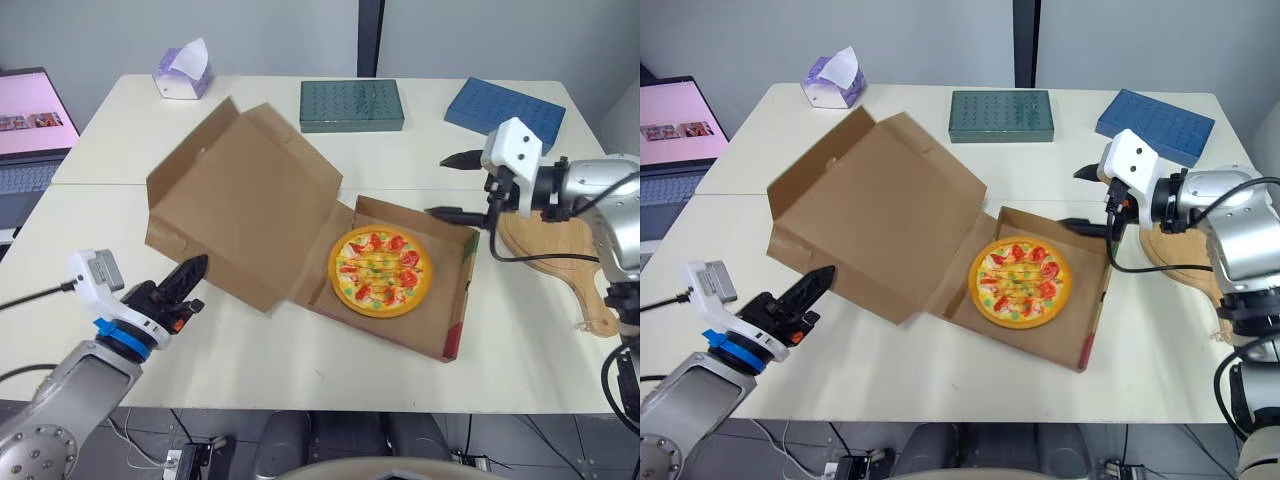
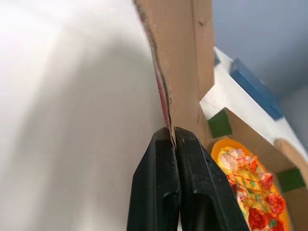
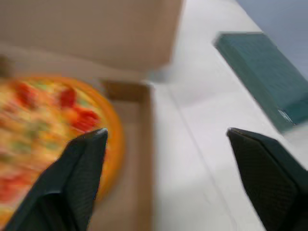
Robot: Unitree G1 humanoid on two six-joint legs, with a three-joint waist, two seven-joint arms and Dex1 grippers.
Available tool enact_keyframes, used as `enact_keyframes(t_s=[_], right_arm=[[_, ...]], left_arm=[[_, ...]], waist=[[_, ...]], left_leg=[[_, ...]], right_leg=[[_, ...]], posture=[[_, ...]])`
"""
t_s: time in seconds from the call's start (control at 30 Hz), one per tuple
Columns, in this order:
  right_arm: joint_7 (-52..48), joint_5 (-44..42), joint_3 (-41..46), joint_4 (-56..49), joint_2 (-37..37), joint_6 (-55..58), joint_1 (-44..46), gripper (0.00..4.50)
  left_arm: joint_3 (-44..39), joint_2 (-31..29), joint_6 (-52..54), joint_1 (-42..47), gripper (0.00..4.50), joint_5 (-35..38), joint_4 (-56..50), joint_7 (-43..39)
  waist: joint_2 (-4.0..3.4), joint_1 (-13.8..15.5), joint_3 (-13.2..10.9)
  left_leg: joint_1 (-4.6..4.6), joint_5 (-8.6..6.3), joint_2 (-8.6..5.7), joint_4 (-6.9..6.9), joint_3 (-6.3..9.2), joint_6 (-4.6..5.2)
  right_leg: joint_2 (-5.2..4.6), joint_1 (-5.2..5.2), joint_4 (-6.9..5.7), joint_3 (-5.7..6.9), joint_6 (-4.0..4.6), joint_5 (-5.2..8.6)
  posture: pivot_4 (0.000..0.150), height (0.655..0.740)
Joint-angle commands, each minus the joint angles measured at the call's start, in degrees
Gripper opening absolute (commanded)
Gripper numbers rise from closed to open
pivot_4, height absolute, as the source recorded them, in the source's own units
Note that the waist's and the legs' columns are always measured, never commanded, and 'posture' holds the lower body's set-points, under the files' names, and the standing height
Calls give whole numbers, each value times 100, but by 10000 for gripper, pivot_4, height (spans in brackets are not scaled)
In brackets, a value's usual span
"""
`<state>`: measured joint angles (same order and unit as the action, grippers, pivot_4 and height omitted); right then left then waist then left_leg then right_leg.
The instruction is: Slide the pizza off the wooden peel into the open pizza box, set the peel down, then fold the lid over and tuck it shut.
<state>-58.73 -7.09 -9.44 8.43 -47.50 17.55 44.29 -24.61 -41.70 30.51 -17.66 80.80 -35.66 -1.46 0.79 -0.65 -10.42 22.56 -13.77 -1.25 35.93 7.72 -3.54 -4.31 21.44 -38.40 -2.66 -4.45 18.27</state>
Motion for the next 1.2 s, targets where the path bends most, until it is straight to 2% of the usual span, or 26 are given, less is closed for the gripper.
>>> enact_keyframes(t_s=[0.03,0.17,0.27,0.3,0.43,0.63,0.73,0.93,1.2], right_arm=[[350,847,-327,972,107,-947,454,28160],[235,1451,-766,2270,310,-1834,806,13462],[-71,1622,-935,2779,413,-2254,897,2423],[-210,1687,-1013,2893,412,-2449,873,196],[-930,1516,-1045,2806,396,-2695,659,196],[-1943,882,-817,1711,154,-2089,72,196],[-2189,634,-683,1082,2,-1632,-236,196],[-2202,162,-413,-545,-234,-493,-997,196],[-1664,-305,-80,-2195,-228,787,-1775,196]], left_arm=[[-151,-177,-16,207,0,-524,61,-619],[-206,-295,76,456,0,-842,315,-1140],[-246,-384,156,619,0,-1042,486,-1494],[-255,-461,193,731,0,-1116,565,-1652],[-170,-758,314,1204,0,-1399,956,-2364],[235,-945,168,2005,0,-2118,1720,-3716],[650,-889,-299,2590,0,-2816,2378,-4503],[1117,-696,-1063,3687,0,-3735,3633,-5570],[1153,-418,-1330,4452,0,-4160,4434,-6215]], waist=[[2,-32,-2],[6,-80,-7],[7,-94,-11],[9,-98,-19],[7,-110,-26],[4,-111,-28],[1,-108,-31],[1,-108,-31],[4,-120,-32]], left_leg=[[0,0,1,0,0,0],[6,5,1,-3,3,-9],[9,5,1,-3,4,-9],[10,5,1,-3,4,-9],[18,5,0,0,5,-8],[18,4,0,0,7,-8],[17,2,1,1,8,-3],[19,2,1,4,14,-3],[24,2,2,9,16,-2]], right_leg=[[0,0,2,1,0,0],[0,6,1,4,0,0],[-1,7,2,4,0,-1],[-1,9,1,3,0,-1],[-1,26,-19,4,-1,-1],[-1,26,-22,7,-1,-1],[0,29,-29,8,-1,-1],[0,31,-34,14,-1,-1],[0,39,-46,16,-2,-1]], posture=[[1500,7400],[1500,7400],[1500,7400],[1500,7400],[1500,7400],[1500,7400],[1500,7400],[1500,7400],[1500,7400]])
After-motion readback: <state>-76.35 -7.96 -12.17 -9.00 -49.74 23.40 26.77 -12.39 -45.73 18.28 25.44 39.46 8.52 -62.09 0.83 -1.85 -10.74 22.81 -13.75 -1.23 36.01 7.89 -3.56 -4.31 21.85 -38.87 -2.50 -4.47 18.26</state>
